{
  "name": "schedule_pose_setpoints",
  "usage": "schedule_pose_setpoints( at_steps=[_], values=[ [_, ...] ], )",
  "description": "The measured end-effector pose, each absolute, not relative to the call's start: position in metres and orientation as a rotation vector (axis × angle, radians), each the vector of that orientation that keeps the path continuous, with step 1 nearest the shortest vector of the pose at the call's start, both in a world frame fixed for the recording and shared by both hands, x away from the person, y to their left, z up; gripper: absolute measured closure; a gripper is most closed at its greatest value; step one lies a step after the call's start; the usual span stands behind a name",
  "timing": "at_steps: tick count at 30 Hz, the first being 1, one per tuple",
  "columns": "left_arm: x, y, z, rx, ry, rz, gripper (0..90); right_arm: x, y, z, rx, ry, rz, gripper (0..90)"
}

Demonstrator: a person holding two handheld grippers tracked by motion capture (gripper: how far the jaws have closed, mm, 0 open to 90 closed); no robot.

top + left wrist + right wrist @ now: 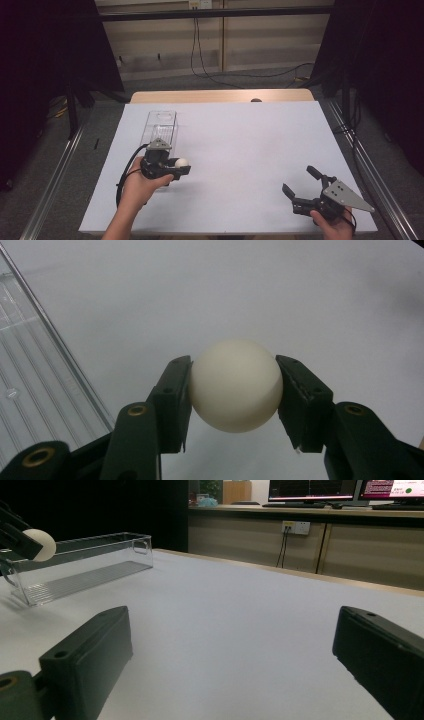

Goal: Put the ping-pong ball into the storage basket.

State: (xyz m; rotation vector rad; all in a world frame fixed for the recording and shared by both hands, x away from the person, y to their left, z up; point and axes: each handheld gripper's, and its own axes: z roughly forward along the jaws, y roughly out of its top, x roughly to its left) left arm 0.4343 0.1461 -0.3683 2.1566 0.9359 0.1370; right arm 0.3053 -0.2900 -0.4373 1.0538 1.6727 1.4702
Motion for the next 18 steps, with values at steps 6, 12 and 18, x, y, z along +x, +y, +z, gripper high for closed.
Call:
schedule_pose_setpoints(
  at_steps=[6, 12, 18],
  values=[
    [0.4360, 0.1466, -0.3666, 2.147, 0.937, 0.134, 51.1, 0.3052, -0.2899, -0.4373, 1.055, 1.669, 1.470, 2.1],
    [0.4372, 0.1479, -0.3648, 2.152, 0.940, 0.137, 51.1, 0.3055, -0.2901, -0.4373, 1.051, 1.670, 1.475, 2.1],
    [0.4387, 0.1494, -0.3624, 2.155, 0.937, 0.146, 51.1, 0.3055, -0.2902, -0.4372, 1.055, 1.668, 1.476, 2.1]
  ],
)
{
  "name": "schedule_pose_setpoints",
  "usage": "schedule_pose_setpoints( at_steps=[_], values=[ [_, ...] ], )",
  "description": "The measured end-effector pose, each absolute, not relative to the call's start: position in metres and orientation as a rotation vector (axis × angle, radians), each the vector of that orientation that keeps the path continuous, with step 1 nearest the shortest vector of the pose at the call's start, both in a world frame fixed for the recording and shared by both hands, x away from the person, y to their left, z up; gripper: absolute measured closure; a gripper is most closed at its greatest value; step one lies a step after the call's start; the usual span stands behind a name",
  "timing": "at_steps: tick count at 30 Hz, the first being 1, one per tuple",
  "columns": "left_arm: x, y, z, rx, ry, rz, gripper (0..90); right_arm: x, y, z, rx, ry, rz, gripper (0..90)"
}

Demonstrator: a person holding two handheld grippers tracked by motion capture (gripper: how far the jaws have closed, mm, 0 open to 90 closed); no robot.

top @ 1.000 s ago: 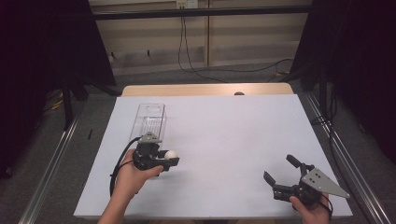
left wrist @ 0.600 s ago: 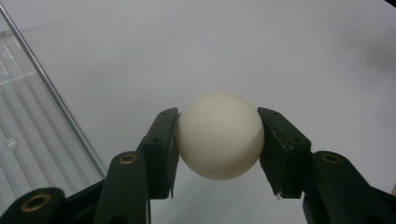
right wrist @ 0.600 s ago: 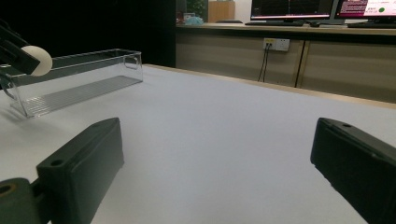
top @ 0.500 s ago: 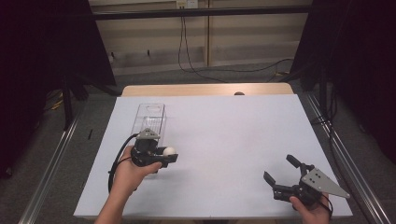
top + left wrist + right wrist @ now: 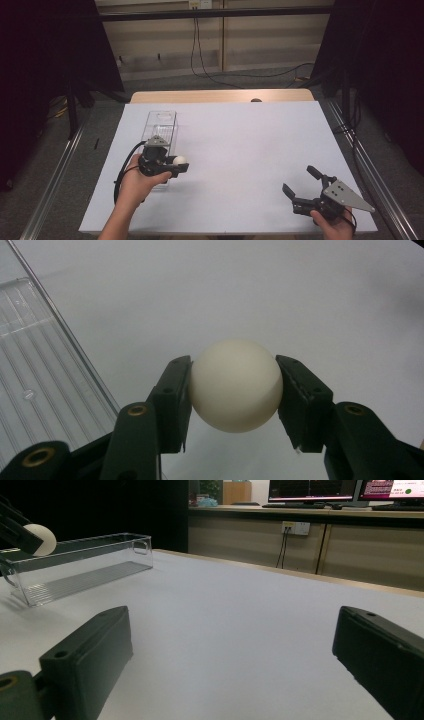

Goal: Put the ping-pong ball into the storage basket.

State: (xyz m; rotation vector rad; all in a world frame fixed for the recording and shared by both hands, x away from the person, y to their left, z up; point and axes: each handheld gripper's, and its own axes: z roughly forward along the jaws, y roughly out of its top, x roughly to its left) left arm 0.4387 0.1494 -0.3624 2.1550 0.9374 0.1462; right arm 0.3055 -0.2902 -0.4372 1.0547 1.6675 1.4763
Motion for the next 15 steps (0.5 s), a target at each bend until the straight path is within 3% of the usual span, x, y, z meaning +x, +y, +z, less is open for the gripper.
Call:
schedule_pose_setpoints(
  at_steps=[15],
  values=[
    [0.4428, 0.1509, -0.3579, 2.145, 0.959, 0.141, 51.1, 0.3054, -0.2901, -0.4370, 1.055, 1.670, 1.478, 2.2]
  ],
)
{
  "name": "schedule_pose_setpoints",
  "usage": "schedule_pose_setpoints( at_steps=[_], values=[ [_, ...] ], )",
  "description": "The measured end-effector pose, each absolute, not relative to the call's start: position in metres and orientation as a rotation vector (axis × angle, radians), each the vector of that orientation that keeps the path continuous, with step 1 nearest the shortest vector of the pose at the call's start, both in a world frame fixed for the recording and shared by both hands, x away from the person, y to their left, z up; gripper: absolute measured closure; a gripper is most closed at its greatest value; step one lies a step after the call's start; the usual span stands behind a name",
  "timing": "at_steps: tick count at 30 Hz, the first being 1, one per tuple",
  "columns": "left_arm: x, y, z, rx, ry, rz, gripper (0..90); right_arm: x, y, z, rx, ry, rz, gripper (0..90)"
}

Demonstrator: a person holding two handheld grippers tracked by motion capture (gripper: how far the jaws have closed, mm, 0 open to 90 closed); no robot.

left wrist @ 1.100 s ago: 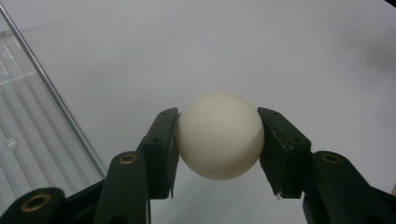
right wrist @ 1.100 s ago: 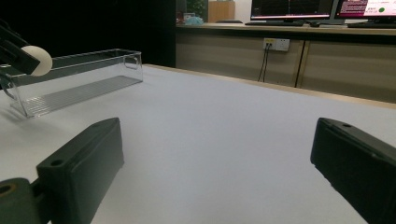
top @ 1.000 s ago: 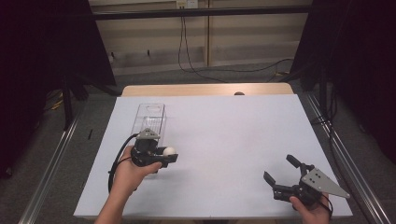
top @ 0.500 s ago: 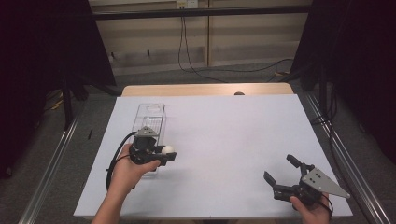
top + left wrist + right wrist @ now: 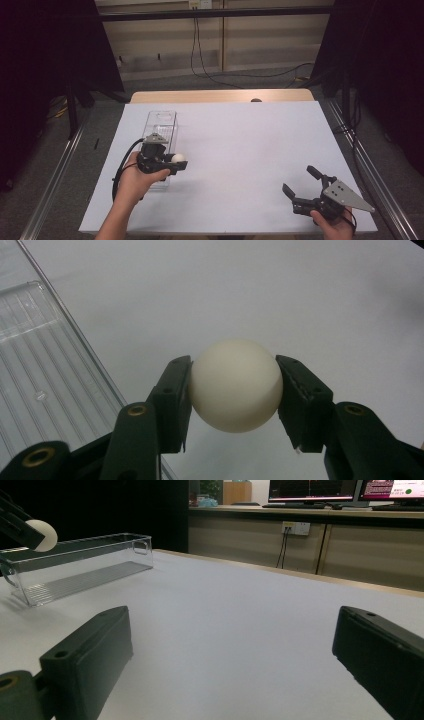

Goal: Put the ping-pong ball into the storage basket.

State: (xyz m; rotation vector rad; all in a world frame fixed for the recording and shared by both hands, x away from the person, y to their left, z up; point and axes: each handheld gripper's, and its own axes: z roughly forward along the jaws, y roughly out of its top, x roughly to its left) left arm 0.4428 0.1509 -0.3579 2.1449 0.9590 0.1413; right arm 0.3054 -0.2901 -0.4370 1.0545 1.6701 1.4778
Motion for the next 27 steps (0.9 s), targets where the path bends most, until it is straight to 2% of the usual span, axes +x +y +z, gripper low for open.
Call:
schedule_pose_setpoints(
  at_steps=[27],
  values=[
    [0.4504, 0.1597, -0.3546, 2.159, 0.985, 0.155, 51.1, 0.3055, -0.2908, -0.4369, 1.049, 1.665, 1.472, 2.4]
  ],
)
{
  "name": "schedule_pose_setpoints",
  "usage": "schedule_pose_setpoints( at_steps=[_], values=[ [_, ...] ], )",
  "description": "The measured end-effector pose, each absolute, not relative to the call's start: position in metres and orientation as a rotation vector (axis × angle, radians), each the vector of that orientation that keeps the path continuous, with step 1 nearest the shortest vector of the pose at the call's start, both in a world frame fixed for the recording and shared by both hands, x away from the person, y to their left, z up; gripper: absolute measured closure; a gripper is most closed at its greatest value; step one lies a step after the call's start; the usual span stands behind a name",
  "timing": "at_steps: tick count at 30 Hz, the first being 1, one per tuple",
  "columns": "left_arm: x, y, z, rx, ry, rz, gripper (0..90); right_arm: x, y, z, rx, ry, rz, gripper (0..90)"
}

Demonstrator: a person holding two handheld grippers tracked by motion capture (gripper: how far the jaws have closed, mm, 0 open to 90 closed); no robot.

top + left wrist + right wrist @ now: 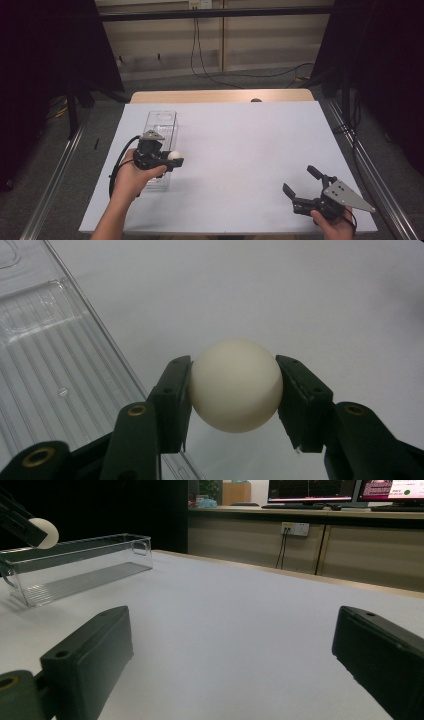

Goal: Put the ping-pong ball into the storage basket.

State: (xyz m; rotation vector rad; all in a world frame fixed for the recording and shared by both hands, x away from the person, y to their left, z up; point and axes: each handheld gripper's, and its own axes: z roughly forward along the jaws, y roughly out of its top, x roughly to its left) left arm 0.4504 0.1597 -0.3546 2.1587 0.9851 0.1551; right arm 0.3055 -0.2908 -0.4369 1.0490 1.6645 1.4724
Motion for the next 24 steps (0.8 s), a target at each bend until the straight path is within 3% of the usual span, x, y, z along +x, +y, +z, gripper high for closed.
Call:
schedule_pose_setpoints(
  at_steps=[24],
  values=[
    [0.4572, 0.1661, -0.3479, 2.142, 1.021, 0.198, 51.1, 0.3051, -0.2906, -0.4367, 1.053, 1.663, 1.474, 2.4]
  ],
)
